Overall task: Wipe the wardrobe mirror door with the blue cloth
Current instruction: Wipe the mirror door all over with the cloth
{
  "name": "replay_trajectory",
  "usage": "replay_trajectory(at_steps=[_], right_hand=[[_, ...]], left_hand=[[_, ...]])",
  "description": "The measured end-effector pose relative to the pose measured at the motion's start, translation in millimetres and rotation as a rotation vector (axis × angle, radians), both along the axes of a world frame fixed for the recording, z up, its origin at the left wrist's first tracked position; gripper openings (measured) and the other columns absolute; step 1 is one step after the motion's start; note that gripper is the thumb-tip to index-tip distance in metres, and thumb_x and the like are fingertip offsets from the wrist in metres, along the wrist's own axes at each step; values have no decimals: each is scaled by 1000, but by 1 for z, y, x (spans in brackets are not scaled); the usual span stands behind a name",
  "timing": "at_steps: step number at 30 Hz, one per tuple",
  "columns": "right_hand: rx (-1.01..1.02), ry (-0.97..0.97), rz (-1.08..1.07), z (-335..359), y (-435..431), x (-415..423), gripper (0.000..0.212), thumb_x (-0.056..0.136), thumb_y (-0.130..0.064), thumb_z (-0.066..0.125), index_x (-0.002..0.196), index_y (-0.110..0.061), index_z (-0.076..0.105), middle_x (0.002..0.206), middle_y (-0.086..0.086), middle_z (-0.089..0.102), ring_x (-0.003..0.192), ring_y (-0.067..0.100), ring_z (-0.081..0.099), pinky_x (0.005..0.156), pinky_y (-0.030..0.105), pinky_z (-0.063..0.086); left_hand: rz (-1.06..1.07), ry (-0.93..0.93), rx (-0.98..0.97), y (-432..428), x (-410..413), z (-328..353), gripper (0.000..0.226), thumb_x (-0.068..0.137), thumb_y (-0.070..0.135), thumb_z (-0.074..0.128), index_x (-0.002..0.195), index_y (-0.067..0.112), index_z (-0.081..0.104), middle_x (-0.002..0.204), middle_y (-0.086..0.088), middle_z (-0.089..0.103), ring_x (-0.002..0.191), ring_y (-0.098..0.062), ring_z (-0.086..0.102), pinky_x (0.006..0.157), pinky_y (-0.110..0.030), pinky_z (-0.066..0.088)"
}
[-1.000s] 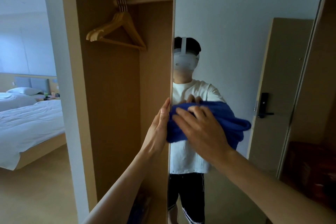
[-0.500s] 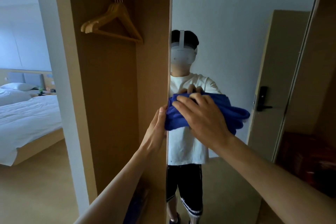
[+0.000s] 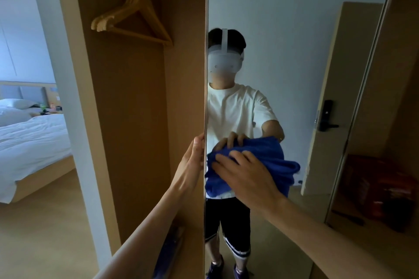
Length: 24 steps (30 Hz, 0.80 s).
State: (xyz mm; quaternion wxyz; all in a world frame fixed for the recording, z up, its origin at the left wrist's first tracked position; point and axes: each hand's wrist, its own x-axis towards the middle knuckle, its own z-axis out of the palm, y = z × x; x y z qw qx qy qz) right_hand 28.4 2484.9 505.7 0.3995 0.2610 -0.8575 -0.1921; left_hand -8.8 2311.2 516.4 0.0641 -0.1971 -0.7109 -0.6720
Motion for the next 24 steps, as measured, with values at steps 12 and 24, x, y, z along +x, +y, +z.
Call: replay_trajectory(at_steps=[12, 24], right_hand=[[-61, 90, 3, 10, 10, 0, 42, 91, -11, 50, 131, -15, 60, 134, 6, 60, 114, 29, 55, 98, 43, 43], [-153, 97, -52, 46, 23, 6, 49, 93, -6, 30, 133, -13, 58, 134, 6, 59, 115, 29, 55, 97, 43, 45]], left_hand=[[21, 14, 19, 9, 1, -15, 58, 95, 81, 27, 143, 56, 47, 147, 22, 54, 139, -3, 48, 119, -49, 37], [76, 90, -41, 18, 8, -23, 58, 97, 76, 22, 150, 58, 34, 153, 28, 44, 148, -1, 32, 127, -47, 20]])
